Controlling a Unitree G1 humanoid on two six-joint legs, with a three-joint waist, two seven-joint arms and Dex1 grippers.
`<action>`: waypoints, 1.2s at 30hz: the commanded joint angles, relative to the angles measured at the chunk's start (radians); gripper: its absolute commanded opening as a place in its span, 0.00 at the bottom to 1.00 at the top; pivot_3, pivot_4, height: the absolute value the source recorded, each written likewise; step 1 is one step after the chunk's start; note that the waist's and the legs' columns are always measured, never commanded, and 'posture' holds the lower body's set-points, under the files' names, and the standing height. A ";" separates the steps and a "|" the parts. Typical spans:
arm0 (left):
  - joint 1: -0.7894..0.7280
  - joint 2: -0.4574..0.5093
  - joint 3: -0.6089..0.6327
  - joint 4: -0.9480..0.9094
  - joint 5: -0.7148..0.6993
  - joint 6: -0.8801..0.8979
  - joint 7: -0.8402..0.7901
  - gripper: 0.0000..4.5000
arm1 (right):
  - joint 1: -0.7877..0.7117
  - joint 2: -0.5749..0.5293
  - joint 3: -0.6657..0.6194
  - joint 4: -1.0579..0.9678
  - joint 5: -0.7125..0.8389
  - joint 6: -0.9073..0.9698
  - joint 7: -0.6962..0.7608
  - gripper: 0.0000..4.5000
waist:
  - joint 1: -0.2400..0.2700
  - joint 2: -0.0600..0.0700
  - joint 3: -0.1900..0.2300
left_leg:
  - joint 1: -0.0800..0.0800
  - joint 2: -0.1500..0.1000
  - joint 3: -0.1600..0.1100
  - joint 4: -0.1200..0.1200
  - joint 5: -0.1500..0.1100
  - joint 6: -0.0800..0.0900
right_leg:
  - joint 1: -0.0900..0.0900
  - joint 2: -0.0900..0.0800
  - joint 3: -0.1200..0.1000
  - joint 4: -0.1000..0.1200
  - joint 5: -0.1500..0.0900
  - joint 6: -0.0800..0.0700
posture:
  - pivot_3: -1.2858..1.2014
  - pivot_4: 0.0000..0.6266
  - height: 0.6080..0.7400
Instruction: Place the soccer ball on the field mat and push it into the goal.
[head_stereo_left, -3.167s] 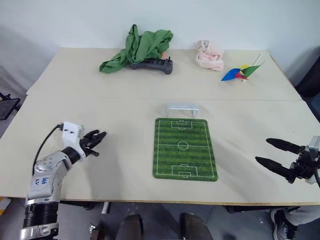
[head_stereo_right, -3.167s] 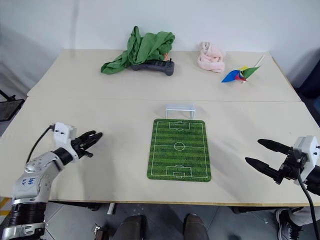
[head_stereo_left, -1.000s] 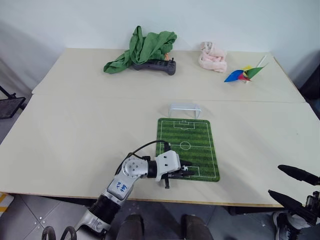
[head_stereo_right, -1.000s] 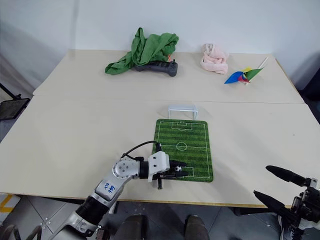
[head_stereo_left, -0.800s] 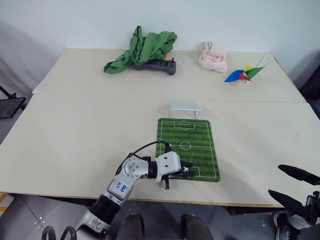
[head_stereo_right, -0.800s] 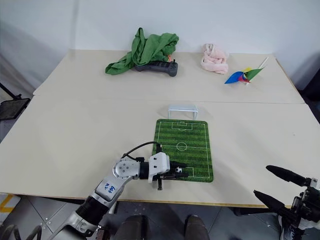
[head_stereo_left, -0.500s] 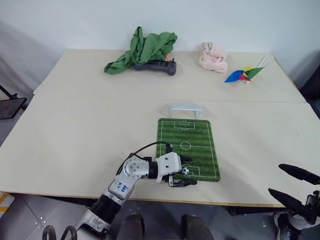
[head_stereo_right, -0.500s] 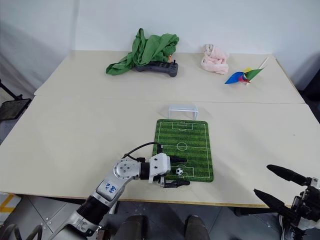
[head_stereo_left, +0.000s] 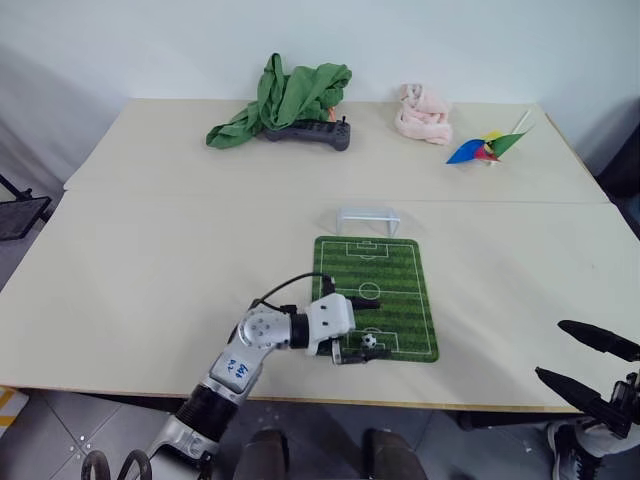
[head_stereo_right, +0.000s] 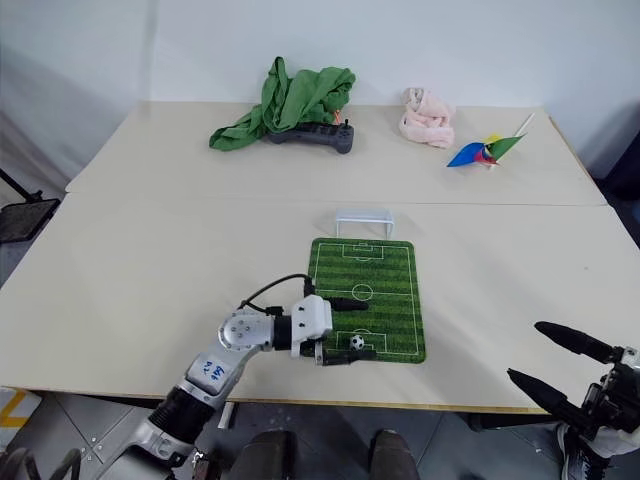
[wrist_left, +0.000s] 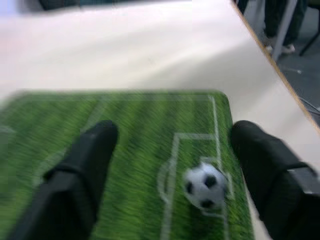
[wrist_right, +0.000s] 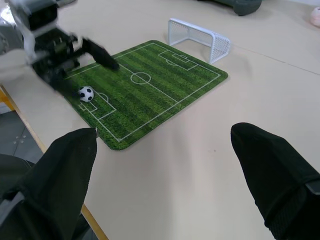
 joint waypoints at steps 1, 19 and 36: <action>0.004 0.039 0.041 -0.090 -0.075 -0.028 -0.060 0.59 | -0.010 -0.016 -0.007 0.010 -0.002 -0.007 0.004 1.00 | -0.001 0.000 0.000 | 0.000 0.000 0.000 0.000 0.000 0.000 | 0.000 0.000 0.000 0.000 0.000 0.000 | 0.52 0.24 1.00; -0.007 0.080 -0.102 -0.044 -0.059 0.078 -0.202 0.00 | 0.020 0.027 -0.021 -0.015 -0.014 -0.025 -0.015 1.00 | 0.000 0.000 0.000 | 0.000 0.000 0.000 0.000 0.000 0.000 | 0.000 0.000 0.000 0.000 0.000 0.000 | 0.52 0.24 1.00; -0.203 -0.177 0.119 0.163 0.109 0.259 0.391 0.00 | 0.032 0.057 0.001 -0.030 -0.026 -0.058 -0.079 1.00 | -0.004 -0.004 0.003 | -0.002 -0.001 -0.001 0.002 0.000 0.001 | 0.000 0.000 0.000 -0.001 0.000 0.000 | 0.52 0.24 1.00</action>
